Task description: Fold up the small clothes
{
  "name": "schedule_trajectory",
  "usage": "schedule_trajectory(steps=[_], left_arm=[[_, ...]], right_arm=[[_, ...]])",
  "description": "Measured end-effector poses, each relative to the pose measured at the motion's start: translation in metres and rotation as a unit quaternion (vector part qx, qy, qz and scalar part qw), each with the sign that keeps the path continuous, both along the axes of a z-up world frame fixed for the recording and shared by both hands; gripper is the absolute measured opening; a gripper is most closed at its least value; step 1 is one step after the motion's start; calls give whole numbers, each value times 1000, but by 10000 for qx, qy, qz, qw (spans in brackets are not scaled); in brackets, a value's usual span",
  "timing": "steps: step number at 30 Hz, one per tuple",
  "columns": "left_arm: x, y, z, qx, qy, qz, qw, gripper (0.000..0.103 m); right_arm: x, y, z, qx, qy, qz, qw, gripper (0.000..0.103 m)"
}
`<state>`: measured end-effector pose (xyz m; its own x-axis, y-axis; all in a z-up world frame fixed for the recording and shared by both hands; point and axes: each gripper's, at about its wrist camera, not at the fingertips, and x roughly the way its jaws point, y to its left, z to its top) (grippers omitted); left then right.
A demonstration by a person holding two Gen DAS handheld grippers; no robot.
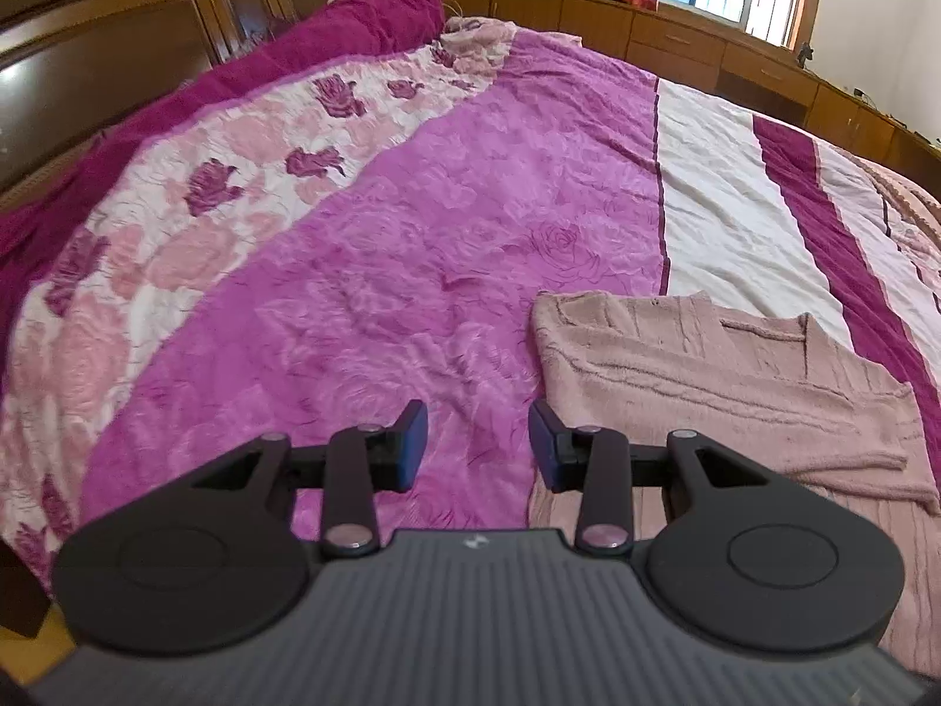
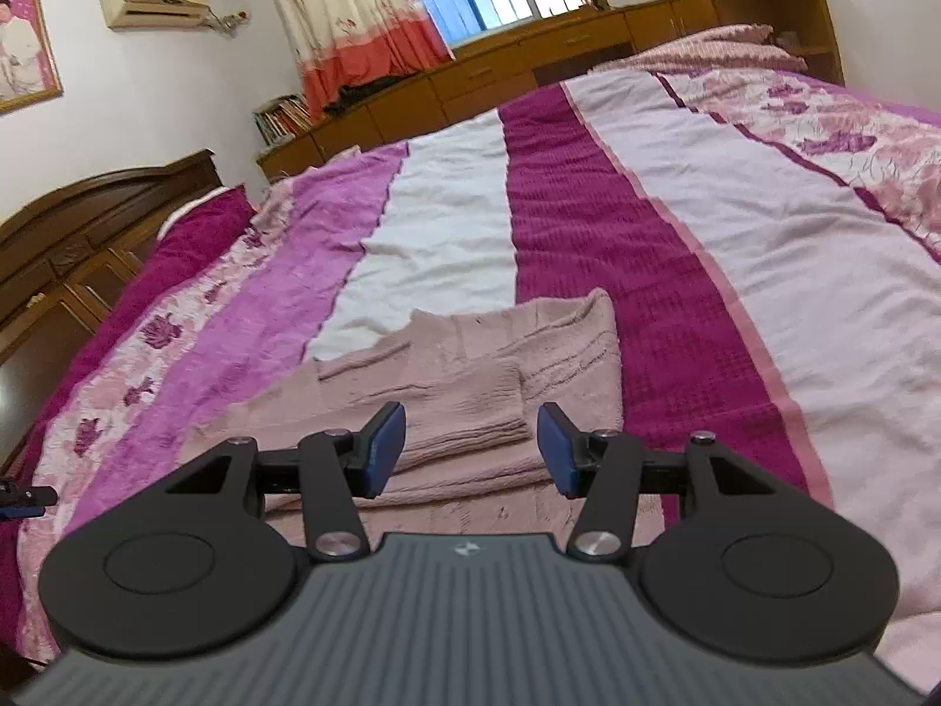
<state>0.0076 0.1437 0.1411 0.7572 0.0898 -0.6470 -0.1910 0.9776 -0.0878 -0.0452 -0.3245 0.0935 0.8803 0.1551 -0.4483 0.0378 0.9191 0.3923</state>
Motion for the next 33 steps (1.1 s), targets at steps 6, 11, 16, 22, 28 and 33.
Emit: schedule_trajectory(steps=[6, 11, 16, 22, 28, 33], left_arm=[[-36, 0, 9, 43, 29, -86, 9999, 40], [-65, -5, 1, 31, 146, -198, 9997, 40], [-84, -17, -18, -102, 412, -405, 9983, 40], [-93, -29, -45, -176, 767, -656, 9947, 40], [-93, -29, -62, -315, 959, -662, 9927, 40], [-91, -31, -68, -276, 1076, -713, 9912, 40]], right_arm=[[-44, 3, 21, 45, -82, 261, 9996, 59], [-76, 13, 27, -25, 26, 519, 9986, 62], [-106, 22, 18, -40, 164, 688, 9975, 66], [-123, 21, 0, -48, 483, 735, 9961, 70], [-122, 12, -19, -195, 912, 581, 9939, 72], [-118, 9, -30, -325, 1147, 559, 9913, 73]])
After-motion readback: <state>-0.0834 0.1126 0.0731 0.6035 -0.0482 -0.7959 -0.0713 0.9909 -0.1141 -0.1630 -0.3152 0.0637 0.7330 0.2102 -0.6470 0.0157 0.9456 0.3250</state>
